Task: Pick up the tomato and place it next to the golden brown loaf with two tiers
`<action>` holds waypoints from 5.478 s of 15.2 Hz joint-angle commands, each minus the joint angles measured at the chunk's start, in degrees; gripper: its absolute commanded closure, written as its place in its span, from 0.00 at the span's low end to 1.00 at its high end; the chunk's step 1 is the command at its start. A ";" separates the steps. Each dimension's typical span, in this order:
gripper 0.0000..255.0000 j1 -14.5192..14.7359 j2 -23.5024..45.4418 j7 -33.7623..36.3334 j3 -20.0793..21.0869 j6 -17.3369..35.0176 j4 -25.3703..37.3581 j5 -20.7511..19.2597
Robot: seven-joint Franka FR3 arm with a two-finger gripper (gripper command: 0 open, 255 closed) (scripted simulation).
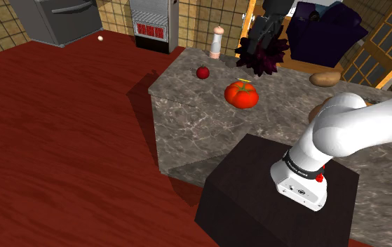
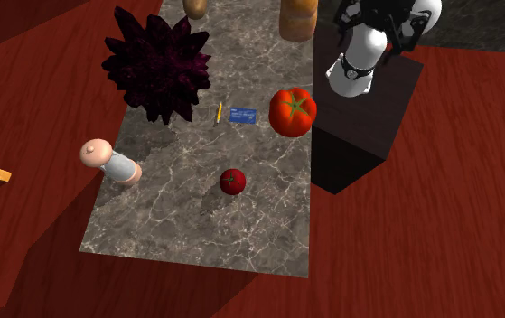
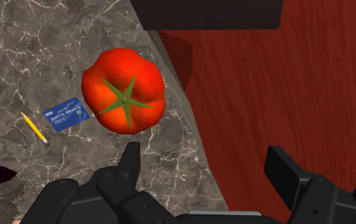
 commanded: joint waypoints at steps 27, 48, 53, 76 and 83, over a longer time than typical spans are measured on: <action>0.00 -2.14 52.02 -12.41 -10.33 33.57 21.70 5.32; 1.00 -3.96 65.52 -15.75 -9.93 39.21 29.65 9.93; 1.00 -3.96 65.52 -15.75 -9.93 39.21 29.65 9.94; 1.00 -3.55 60.28 -13.40 -10.77 26.34 37.52 7.33; 1.00 -3.58 59.37 -12.80 -10.92 21.28 41.72 6.81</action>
